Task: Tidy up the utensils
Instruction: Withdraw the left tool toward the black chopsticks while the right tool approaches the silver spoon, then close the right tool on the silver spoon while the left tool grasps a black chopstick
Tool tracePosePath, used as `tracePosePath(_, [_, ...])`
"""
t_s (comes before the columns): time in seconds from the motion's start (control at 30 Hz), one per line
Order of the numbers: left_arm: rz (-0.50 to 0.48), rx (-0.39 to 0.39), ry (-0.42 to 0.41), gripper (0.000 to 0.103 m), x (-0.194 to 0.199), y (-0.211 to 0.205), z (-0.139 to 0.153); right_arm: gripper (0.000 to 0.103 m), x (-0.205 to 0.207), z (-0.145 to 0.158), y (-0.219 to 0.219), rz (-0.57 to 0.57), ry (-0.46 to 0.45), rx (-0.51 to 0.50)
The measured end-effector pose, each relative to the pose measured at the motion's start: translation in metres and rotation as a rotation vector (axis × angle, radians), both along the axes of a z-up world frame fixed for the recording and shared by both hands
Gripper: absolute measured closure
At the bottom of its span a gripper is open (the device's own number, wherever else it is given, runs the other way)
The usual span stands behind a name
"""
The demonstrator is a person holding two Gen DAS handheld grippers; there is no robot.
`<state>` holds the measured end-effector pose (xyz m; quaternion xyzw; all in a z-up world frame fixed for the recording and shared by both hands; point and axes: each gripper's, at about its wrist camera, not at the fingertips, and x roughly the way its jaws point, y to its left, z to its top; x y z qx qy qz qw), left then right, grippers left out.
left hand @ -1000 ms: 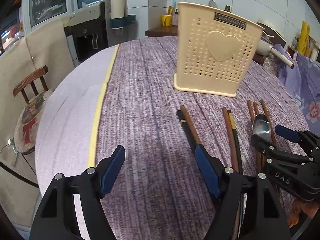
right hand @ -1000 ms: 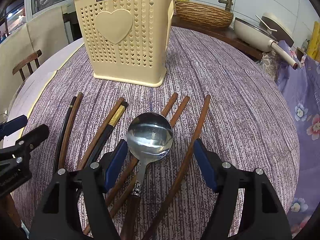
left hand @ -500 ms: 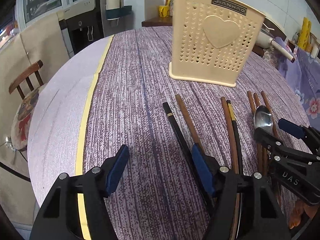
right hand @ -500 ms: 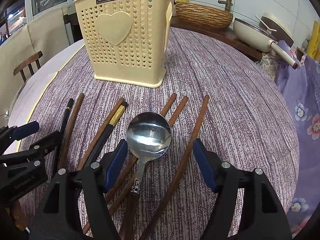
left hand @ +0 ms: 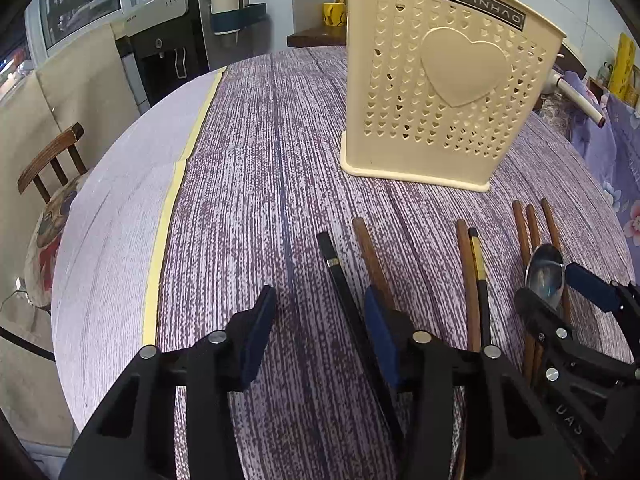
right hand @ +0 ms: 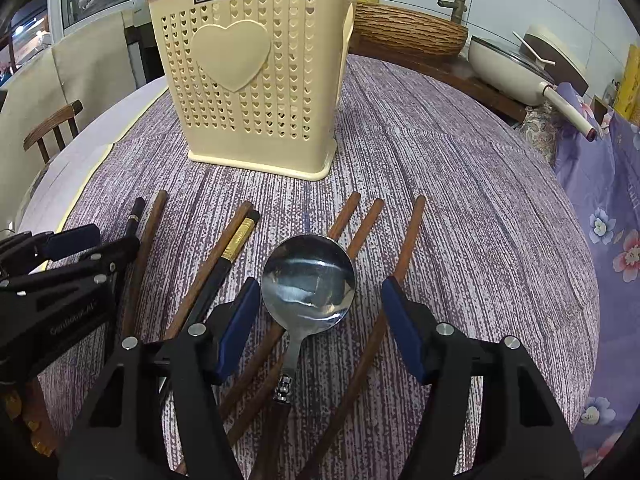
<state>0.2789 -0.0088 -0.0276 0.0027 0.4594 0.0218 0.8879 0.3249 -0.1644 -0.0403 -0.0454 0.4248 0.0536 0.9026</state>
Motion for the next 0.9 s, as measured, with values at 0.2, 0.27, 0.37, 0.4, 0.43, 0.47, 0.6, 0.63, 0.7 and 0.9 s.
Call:
tracePosePath(0.2, [-0.003,0.010,0.005,0.071,0.004,-0.003,0.001,0.051,0.005,-0.003,0.000,-0.005,0.009,0.002])
tracePosePath(0.27, [0.000,0.009,0.007,0.074,0.008,-0.002,0.002,0.056,0.006,-0.003,-0.001,-0.004,0.012,0.011])
tracePosePath(0.37, [0.003,0.012,0.007,0.079,0.010,-0.003,0.002,0.056,0.007,-0.003,-0.002,-0.003,0.013,0.019])
tracePosePath(0.4, [0.004,0.012,0.006,0.082,0.011,-0.003,0.002,0.056,0.007,-0.004,-0.002,-0.003,0.013,0.022])
tracePosePath(0.43, [0.006,0.011,0.006,0.082,0.011,-0.003,0.002,0.056,0.007,-0.004,-0.003,-0.004,0.013,0.027])
tracePosePath(0.47, [0.009,0.009,0.005,0.083,0.011,-0.003,0.002,0.056,0.008,-0.004,-0.004,-0.004,0.013,0.033])
tracePosePath(0.6, [0.020,0.007,0.005,0.090,0.014,-0.002,0.001,0.056,0.007,-0.003,-0.007,-0.005,0.006,0.055])
tracePosePath(0.63, [0.022,0.002,0.005,0.090,0.016,-0.001,0.001,0.056,0.006,-0.002,-0.008,-0.005,0.000,0.058])
tracePosePath(0.7, [0.025,-0.006,0.005,0.091,0.017,0.000,0.001,0.057,0.004,0.001,-0.009,-0.003,-0.013,0.070])
tracePosePath(0.9, [0.031,-0.023,0.005,0.092,0.019,0.001,0.001,0.057,-0.003,0.010,-0.013,0.011,-0.059,0.100])
